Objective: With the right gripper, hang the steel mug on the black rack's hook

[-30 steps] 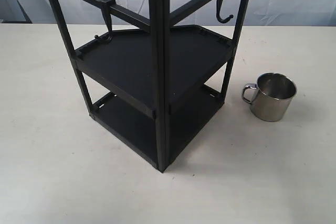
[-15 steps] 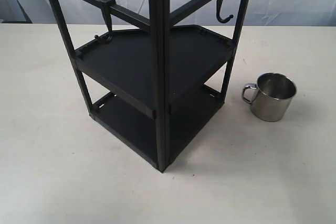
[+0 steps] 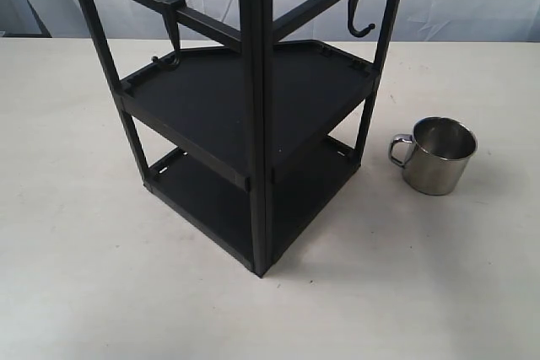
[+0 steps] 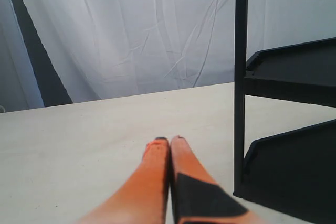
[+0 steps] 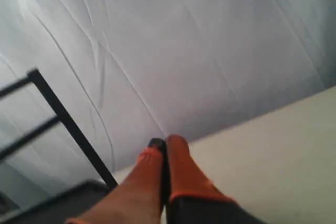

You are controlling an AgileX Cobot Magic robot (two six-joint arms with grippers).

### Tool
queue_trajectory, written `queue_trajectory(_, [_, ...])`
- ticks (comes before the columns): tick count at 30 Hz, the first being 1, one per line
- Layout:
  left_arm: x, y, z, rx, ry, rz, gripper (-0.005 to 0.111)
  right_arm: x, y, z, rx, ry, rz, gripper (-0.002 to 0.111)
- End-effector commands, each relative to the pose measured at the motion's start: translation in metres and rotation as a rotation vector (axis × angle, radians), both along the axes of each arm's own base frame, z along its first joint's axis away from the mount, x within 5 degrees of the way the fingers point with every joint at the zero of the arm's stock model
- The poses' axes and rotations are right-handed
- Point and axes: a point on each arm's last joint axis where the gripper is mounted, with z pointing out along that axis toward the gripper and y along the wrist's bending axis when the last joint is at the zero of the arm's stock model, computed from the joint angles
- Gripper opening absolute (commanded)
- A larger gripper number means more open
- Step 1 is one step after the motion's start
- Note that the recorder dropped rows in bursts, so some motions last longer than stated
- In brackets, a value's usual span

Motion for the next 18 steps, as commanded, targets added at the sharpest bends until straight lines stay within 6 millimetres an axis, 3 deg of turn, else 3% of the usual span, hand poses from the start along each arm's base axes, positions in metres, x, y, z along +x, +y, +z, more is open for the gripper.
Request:
queue_trajectory(1, [0.0,0.0,0.001,-0.003,-0.009,-0.005,0.002,0.055,0.004,0.012,-0.245,0.325,0.075,0.0])
queue_trajectory(7, [0.0,0.0,0.001,-0.003,-0.009,-0.005,0.002,0.165,0.004,0.003,-0.389,0.786,0.185,0.002])
queue_trajectory(10, [0.0,0.0,0.001,-0.003,-0.009,-0.005,0.002,0.207,0.005,-0.009,-0.374,0.911,0.222,0.022])
queue_trajectory(14, [0.0,0.0,0.001,-0.003,-0.009,-0.005,0.002,0.244,0.006,-0.038,-0.361,1.059,0.254,0.063])
queue_trajectory(15, [0.0,0.0,0.001,-0.003,-0.009,-0.005,0.002,0.249,0.006,-0.048,-0.358,1.1,0.261,0.067])
queue_trajectory(18, [0.0,0.0,0.001,-0.003,-0.009,-0.005,0.002,0.26,0.005,-0.078,-0.36,1.206,0.281,0.064])
